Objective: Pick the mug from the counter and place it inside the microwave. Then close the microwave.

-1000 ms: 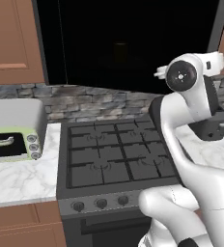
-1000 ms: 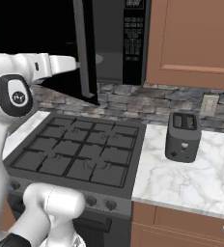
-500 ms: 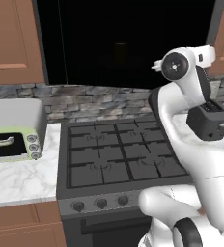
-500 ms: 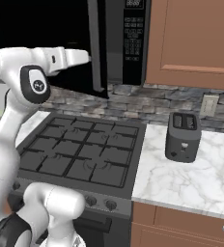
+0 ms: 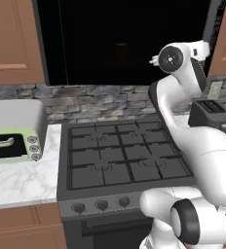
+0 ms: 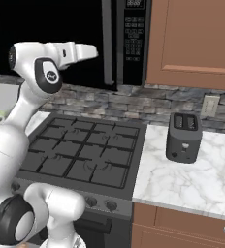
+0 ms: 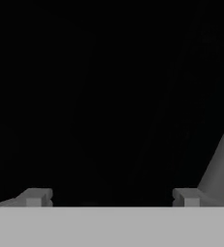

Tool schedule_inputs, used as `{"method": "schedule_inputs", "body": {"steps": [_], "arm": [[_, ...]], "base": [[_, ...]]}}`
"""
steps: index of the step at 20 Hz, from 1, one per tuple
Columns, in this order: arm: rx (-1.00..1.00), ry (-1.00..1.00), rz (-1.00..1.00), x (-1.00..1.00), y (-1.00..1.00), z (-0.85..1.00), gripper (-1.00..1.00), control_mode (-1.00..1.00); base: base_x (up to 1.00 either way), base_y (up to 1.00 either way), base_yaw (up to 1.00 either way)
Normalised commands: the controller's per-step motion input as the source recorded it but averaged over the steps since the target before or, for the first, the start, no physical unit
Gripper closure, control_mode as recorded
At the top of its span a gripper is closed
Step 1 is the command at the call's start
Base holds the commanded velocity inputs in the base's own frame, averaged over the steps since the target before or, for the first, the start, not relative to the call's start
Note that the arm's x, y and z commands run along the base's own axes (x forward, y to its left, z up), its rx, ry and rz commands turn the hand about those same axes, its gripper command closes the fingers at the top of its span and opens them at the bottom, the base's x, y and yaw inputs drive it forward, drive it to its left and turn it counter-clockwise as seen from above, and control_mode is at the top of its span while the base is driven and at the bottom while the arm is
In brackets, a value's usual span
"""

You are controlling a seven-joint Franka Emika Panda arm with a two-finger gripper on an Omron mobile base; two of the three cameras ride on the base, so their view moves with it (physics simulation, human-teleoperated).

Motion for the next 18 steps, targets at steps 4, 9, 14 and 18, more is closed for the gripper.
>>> {"method": "schedule_inputs", "body": {"steps": [4, 9, 14, 18], "arm": [[0.04, 0.0, 0.02, 0.28, -0.08, 0.09, -1.0, -1.0], [0.08, 0.0, 0.03, 0.11, -0.05, 0.16, -1.0, -1.0], [0.15, 0.0, 0.06, 0.17, -0.16, 0.04, -1.0, -1.0], [0.19, -0.02, 0.06, 0.29, -0.24, 0.0, -1.0, -1.0]], "base": [[0.0, 0.0, 0.0], [0.0, 0.0, 0.0], [0.0, 0.0, 0.0], [0.0, 0.0, 0.0]]}}
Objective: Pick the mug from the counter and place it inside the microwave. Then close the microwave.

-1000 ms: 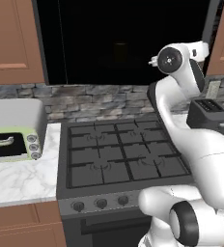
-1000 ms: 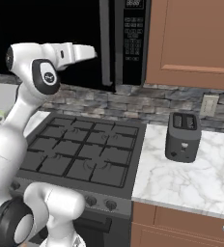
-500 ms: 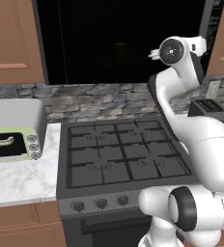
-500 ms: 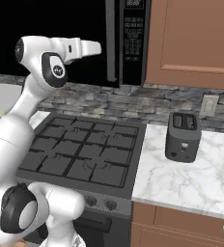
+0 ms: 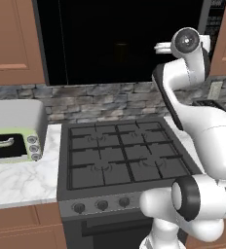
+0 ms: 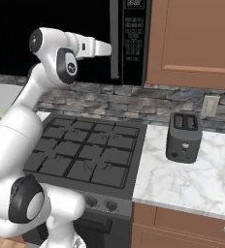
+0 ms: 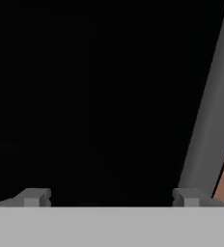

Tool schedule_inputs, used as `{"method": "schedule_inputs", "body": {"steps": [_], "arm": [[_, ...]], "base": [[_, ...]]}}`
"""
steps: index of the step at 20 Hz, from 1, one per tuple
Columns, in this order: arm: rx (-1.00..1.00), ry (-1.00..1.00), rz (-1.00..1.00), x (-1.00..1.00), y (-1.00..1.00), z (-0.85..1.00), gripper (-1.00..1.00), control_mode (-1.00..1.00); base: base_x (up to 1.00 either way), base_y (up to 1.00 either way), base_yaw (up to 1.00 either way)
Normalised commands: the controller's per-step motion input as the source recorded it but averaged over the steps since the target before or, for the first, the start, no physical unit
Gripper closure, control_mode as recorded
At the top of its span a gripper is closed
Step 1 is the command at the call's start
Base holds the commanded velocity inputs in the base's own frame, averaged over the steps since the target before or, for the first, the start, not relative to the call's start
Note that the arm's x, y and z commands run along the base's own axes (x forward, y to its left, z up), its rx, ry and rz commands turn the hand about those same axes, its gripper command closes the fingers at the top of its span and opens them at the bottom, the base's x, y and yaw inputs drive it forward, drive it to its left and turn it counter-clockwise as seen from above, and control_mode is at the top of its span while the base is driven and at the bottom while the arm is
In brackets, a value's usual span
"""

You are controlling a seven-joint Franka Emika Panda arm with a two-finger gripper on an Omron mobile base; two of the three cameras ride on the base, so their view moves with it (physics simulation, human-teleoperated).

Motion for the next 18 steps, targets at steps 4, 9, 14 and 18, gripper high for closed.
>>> {"method": "schedule_inputs", "body": {"steps": [4, 9, 14, 18], "arm": [[0.14, -0.07, 0.05, 0.38, -0.2, -0.01, -1.0, -1.0], [0.1, -0.08, 0.05, 0.32, -0.1, 0.0, -1.0, -1.0], [0.08, -0.11, 0.06, 0.24, -0.06, -0.04, -1.0, -1.0], [0.04, -0.07, 0.05, 0.17, -0.07, -0.08, -1.0, -1.0]], "base": [[0.0, 0.0, 0.0], [0.0, 0.0, 0.0], [0.0, 0.0, 0.0], [0.0, 0.0, 0.0]]}}
